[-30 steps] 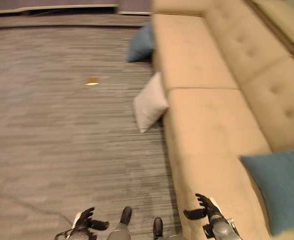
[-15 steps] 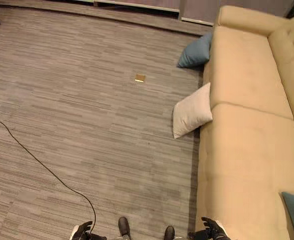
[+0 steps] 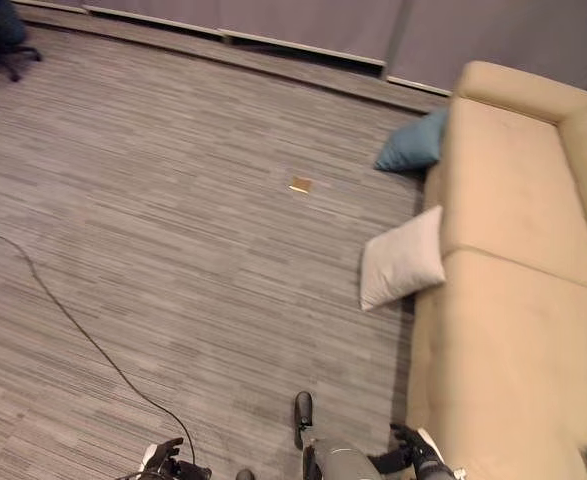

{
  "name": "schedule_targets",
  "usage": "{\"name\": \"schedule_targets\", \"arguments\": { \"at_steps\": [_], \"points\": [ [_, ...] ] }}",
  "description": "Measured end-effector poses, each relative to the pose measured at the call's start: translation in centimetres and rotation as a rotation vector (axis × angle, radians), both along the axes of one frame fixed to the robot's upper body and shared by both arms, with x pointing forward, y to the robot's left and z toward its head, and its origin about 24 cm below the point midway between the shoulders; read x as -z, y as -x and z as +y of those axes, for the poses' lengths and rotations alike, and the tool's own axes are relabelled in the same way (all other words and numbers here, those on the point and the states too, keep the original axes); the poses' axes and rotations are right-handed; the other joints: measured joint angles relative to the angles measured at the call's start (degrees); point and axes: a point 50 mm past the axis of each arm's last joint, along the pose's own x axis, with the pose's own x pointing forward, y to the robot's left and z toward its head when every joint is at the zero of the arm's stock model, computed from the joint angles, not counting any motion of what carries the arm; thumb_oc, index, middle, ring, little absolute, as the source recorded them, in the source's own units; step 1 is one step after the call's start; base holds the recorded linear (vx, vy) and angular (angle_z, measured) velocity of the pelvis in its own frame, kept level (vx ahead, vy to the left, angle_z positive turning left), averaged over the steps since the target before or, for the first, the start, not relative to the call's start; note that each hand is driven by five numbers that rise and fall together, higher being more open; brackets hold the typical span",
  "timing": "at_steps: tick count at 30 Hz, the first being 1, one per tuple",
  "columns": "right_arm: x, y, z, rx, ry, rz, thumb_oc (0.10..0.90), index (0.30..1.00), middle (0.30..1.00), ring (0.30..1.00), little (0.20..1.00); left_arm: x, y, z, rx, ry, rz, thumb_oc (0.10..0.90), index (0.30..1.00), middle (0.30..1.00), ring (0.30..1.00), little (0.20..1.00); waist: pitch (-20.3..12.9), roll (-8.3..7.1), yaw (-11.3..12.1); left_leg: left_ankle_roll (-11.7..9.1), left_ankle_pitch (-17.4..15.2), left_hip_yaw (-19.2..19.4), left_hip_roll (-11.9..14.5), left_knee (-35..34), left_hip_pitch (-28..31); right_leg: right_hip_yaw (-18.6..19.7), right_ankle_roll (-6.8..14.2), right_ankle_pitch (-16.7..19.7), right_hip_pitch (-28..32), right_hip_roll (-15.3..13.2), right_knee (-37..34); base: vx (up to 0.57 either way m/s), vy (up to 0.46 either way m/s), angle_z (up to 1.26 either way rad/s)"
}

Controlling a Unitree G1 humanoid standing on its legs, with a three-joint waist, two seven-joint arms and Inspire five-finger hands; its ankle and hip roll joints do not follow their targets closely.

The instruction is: Pick up all the scattered cushions and arrange them neatly on the sofa.

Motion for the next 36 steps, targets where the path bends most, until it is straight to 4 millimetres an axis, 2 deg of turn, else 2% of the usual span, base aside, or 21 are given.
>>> {"name": "schedule_targets", "arguments": {
  "at_steps": [1,3,4,6,7,9,10,11,13,16,18,20,21,24,26,27,29,30,31,33,36],
  "points": [
    [0.2,0.7,-0.2,0.007,0.002,0.017,0.800,0.900,0.900,0.900,0.900,0.0,-0.2,-0.2,0.005,0.007,-0.001,0.800,0.900,0.900,0.900,0.900,-0.05,0.38,-0.86,-1.53,-1.29,-0.89,0.21,3.88,-1.02,-0.42,-0.91,1.07,1.69,0.12,-1.01,0.17,-0.110,1.20],
    [0.1,0.9,-0.5,0.011,0.010,0.021,0.800,0.900,0.900,0.900,0.900,0.1,-0.1,-0.4,0.002,0.012,0.001,0.800,0.900,0.900,0.900,0.900,-0.05,0.64,0.34,-2.92,-1.40,1.52,0.84,9.35,-2.16,-0.43,-3.99,1.51,4.45,1.00,-3.24,0.16,-0.087,0.41],
    [0.0,0.2,-0.5,0.006,0.011,0.005,0.800,0.900,0.900,0.900,0.900,0.1,0.1,-0.3,-0.006,0.010,0.006,0.800,0.900,0.900,0.900,0.900,0.14,0.15,0.36,-4.48,-2.34,2.23,1.20,15.42,-4.47,-0.33,-4.94,1.98,6.37,1.10,-5.21,0.17,-0.068,-0.10],
    [-0.6,-1.5,-0.7,-0.011,0.023,-0.038,0.800,0.900,0.900,0.900,0.900,0.4,1.1,-0.5,-0.021,0.017,0.026,0.800,0.900,0.900,0.900,0.900,0.10,-0.94,1.33,-6.10,-3.62,3.26,1.92,26.07,-8.76,1.38,-7.39,2.34,10.51,1.09,-9.00,0.15,-0.040,-0.37],
    [-1.1,-2.5,-1.3,-0.017,0.040,-0.065,0.800,0.900,0.900,0.900,0.900,0.4,0.7,-0.8,-0.017,0.025,0.013,0.800,0.900,0.900,0.900,0.900,-0.33,-0.49,1.76,-6.44,-3.40,3.29,2.49,25.25,-10.56,1.45,-8.19,1.43,11.63,1.62,-9.00,0.21,-0.032,-0.33],
    [-1.4,-3.2,-1.5,-0.023,0.047,-0.082,0.800,0.900,0.900,0.900,0.900,0.2,0.0,-0.8,-0.012,0.024,-0.008,0.800,0.900,0.900,0.900,0.900,-0.21,-0.79,1.67,-7.26,-2.82,3.39,3.17,21.39,-12.37,1.84,-8.32,-0.33,13.01,2.14,-9.08,0.23,-0.017,-0.03],
    [-1.4,-3.3,-1.6,-0.024,0.051,-0.080,0.800,0.900,0.900,0.900,0.900,0.0,-0.7,-0.8,-0.006,0.024,-0.027,0.800,0.900,0.900,0.900,0.900,-0.27,-1.34,2.16,-7.31,-1.91,3.55,2.80,14.91,-12.92,2.27,-8.22,-1.13,14.01,2.12,-9.41,0.19,0.016,-0.14],
    [-1.5,-3.5,-1.6,-0.025,0.051,-0.084,0.800,0.900,0.900,0.900,0.900,0.0,-0.8,-0.9,-0.004,0.026,-0.030,0.800,0.900,0.900,0.900,0.900,-0.27,-1.63,2.77,-7.38,-0.42,3.48,2.73,10.83,-12.87,2.84,-8.00,-1.52,14.47,2.28,-9.40,0.14,0.010,-0.35],
    [-1.6,-3.7,-1.6,-0.028,0.053,-0.091,0.800,0.900,0.900,0.900,0.900,-0.1,-1.0,-0.9,-0.003,0.029,-0.043,0.800,0.900,0.900,0.900,0.900,-0.26,-1.60,3.24,-7.56,2.78,3.22,3.23,7.93,-14.60,3.34,-7.97,-2.05,15.36,2.93,-9.04,0.21,0.042,-0.33],
    [-1.5,-3.6,-1.7,-0.031,0.060,-0.078,0.800,0.900,0.900,0.900,0.900,-0.2,-1.4,-0.9,-0.002,0.029,-0.061,0.800,0.900,0.900,0.900,0.900,-0.09,-1.89,4.42,-9.03,7.22,0.91,2.27,1.03,-16.76,6.78,-6.85,-4.14,17.21,3.19,-9.07,0.30,0.099,-0.50],
    [-1.2,-3.2,-2.1,-0.026,0.073,-0.049,0.800,0.900,0.900,0.900,0.900,-0.1,-0.9,-0.9,-0.040,0.038,-0.057,0.800,0.900,0.900,0.900,0.900,0.53,-0.53,5.42,-6.75,10.05,-1.67,2.47,-1.70,-16.63,10.78,-6.01,-4.95,19.27,3.87,-9.00,0.29,0.145,-1.10],
    [-1.2,-2.5,-2.6,-0.022,0.085,-0.040,0.800,0.900,0.900,0.900,0.900,0.4,0.4,-1.0,-0.050,0.037,-0.005,0.800,0.900,0.900,0.900,0.900,-0.26,1.86,4.35,-5.87,10.43,-1.24,3.46,-0.78,-15.95,11.73,-5.60,-6.25,21.19,4.57,-8.99,0.28,0.166,-0.59],
    [-0.8,-1.3,-2.6,-0.015,0.086,-0.010,0.800,0.900,0.900,0.900,0.900,0.6,1.4,-0.7,-0.060,0.027,0.028,0.800,0.900,0.900,0.900,0.900,-1.23,2.53,3.60,-3.06,14.22,-0.67,2.93,0.62,-15.58,12.62,-4.66,-8.32,22.25,3.93,-8.70,0.26,0.177,-0.41],
    [-0.2,-0.3,-1.4,-0.037,0.059,0.023,0.800,0.900,0.900,0.900,0.900,0.3,1.6,0.3,-0.061,0.002,0.037,0.800,0.900,0.900,0.900,0.900,-1.26,0.93,3.34,-0.17,12.80,2.10,0.39,0.00,-14.25,13.19,-1.50,-11.81,20.11,1.01,-3.47,0.23,0.169,-0.41],
    [0.1,0.1,-0.5,-0.029,0.031,0.026,0.800,0.900,0.900,0.900,0.900,0.3,1.5,0.5,-0.050,-0.007,0.048,0.800,0.900,0.900,0.900,0.900,-0.82,1.06,3.09,2.00,12.76,3.45,-0.89,-1.36,-11.80,12.33,2.09,-15.36,16.76,-0.52,5.14,0.16,0.110,-0.40],
    [0.1,0.1,-0.2,-0.030,0.025,0.019,0.800,0.900,0.900,0.900,0.900,0.2,1.0,0.6,-0.035,-0.013,0.037,0.800,0.900,0.900,0.900,0.900,-0.71,1.08,2.81,2.78,11.70,3.65,-1.34,-1.37,-11.12,12.67,2.62,-15.85,14.91,-0.76,9.28,0.10,0.065,-0.31],
    [-0.4,-1.5,-0.4,-0.031,0.029,-0.020,0.800,0.900,0.900,0.900,0.900,-0.1,0.2,0.9,-0.010,-0.027,0.024,0.800,0.900,0.900,0.900,0.900,0.42,1.35,2.25,3.51,11.08,5.28,-1.56,-1.37,-10.28,12.59,5.15,-17.81,8.65,-1.08,22.56,0.14,0.089,-0.31],
    [-0.6,-2.1,-0.2,-0.037,0.027,-0.038,0.800,0.900,0.900,0.900,0.900,-0.4,-0.7,1.0,-0.001,-0.031,-0.001,0.800,0.900,0.900,0.900,0.900,0.69,1.20,1.58,3.88,10.54,6.56,-1.61,-1.36,-9.91,12.04,5.72,-17.97,6.07,-1.50,25.71,0.30,0.107,-0.77],
    [-1.4,-4.1,0.5,-0.065,0.014,-0.108,0.800,0.900,0.900,0.900,0.900,-0.7,-1.2,1.3,0.000,-0.038,-0.029,0.800,0.900,0.900,0.900,0.900,1.42,0.96,2.10,4.10,9.50,9.44,-1.82,-1.37,-8.57,9.71,5.98,-18.12,1.96,-3.65,28.85,0.26,0.025,-0.90],
    [-1.8,-5.1,1.0,-0.090,0.003,-0.147,0.800,0.900,0.900,0.900,0.900,-1.1,-2.1,1.4,0.006,-0.038,-0.062,0.800,0.900,0.900,0.900,0.900,1.84,1.13,1.81,2.65,7.42,11.75,-1.71,-1.45,-7.00,6.72,5.74,-17.95,-0.32,-5.22,26.10,0.31,0.000,-0.84],
    [-1.8,-5.5,1.8,-0.108,-0.011,-0.153,0.800,0.900,0.900,0.900,0.900,-1.3,-2.7,1.6,0.008,-0.042,-0.075,0.800,0.900,0.900,0.900,0.900,1.33,0.19,1.76,2.28,5.22,14.29,-1.64,-1.56,-6.21,2.20,4.78,-15.97,-2.10,-5.91,15.32,0.30,-0.056,-0.60]
  ]
}}
